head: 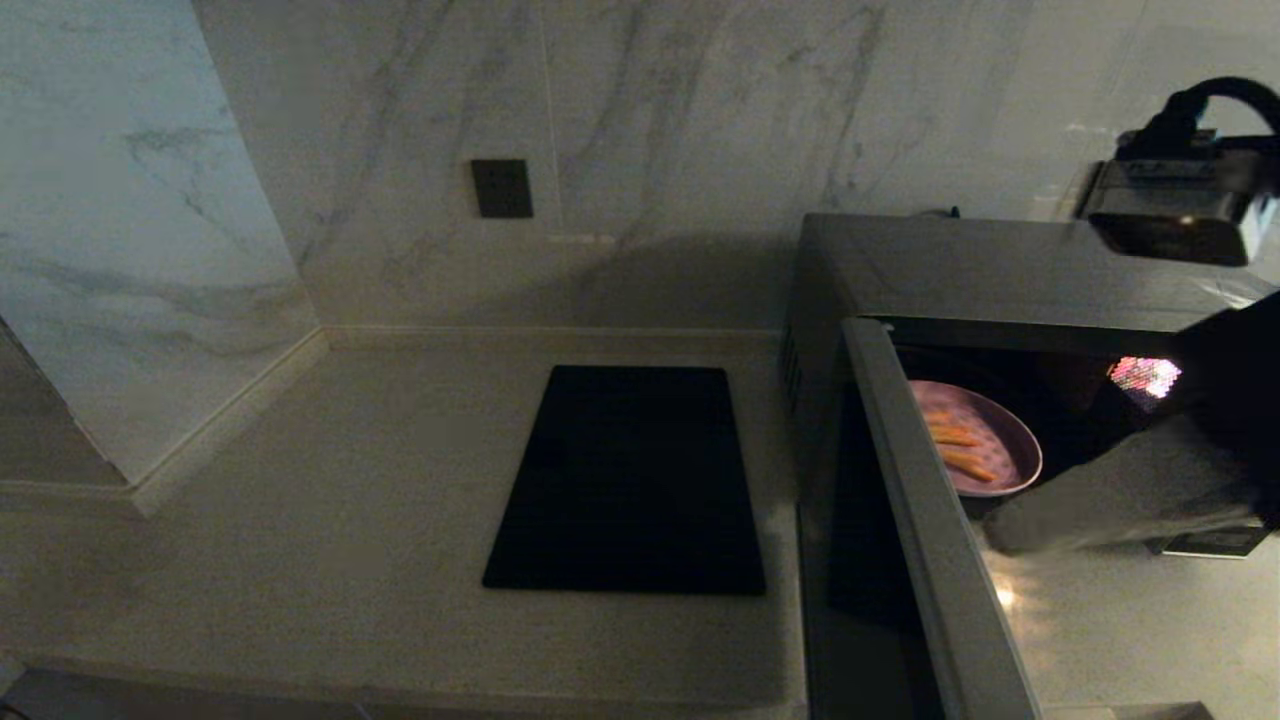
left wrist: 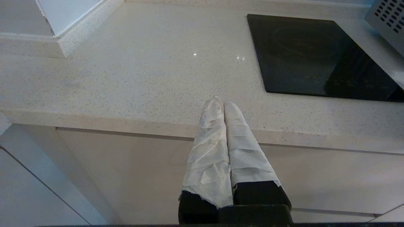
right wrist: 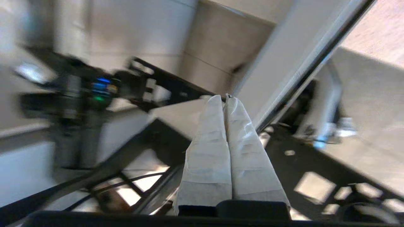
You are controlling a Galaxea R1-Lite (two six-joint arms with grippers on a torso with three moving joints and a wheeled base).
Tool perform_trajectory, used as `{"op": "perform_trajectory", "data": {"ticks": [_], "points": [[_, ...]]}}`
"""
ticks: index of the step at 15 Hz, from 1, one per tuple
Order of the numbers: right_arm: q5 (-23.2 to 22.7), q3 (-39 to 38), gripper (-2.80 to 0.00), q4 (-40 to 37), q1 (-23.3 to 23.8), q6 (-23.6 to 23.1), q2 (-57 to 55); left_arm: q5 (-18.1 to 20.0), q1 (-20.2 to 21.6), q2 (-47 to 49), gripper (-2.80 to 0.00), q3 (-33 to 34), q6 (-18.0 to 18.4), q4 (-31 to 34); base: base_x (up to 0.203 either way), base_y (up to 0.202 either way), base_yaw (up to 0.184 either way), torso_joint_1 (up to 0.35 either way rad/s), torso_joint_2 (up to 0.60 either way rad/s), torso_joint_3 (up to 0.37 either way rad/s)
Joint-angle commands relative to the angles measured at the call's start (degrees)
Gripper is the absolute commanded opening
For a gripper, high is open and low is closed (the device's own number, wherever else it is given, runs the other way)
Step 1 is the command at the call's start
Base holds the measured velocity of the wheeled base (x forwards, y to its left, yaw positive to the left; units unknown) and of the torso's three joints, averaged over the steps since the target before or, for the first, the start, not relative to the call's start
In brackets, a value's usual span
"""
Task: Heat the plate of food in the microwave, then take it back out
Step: Close the microwave oven
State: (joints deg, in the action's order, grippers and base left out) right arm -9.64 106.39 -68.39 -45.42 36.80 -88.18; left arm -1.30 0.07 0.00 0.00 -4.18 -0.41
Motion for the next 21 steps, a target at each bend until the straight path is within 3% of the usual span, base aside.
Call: {"op": "perform_trajectory", "data": {"ticks": [1, 9, 12, 15, 21], "points": [[2.10, 0.49, -2.80, -0.47, -4.05, -0.40, -4.60, -0.02, 0.01, 0.09, -2.80, 0.00, -0.04, -0.02, 0.000, 0.000, 0.000, 0.000, 0.00, 0.000], [3.31, 2.08, -2.80, -0.67, -6.09, 0.11, -7.53, -0.02, 0.01, 0.08, -2.80, 0.00, -0.04, -0.02, 0.000, 0.000, 0.000, 0.000, 0.00, 0.000], [7.65, -0.18, -2.80, -0.69, -6.09, 1.07, -7.70, -0.02, 0.01, 0.07, -2.80, 0.00, -0.04, -0.02, 0.000, 0.000, 0.000, 0.000, 0.00, 0.000], [8.85, -0.96, -2.80, -0.69, -6.09, 3.65, -7.36, -0.02, 0.01, 0.09, -2.80, 0.00, -0.04, -0.02, 0.000, 0.000, 0.000, 0.000, 0.00, 0.000], [18.23, -1.29, -2.80, -0.52, -6.00, 7.77, -5.48, -0.02, 0.01, 0.09, -2.80, 0.00, -0.04, -0.02, 0.000, 0.000, 0.000, 0.000, 0.00, 0.000]]}}
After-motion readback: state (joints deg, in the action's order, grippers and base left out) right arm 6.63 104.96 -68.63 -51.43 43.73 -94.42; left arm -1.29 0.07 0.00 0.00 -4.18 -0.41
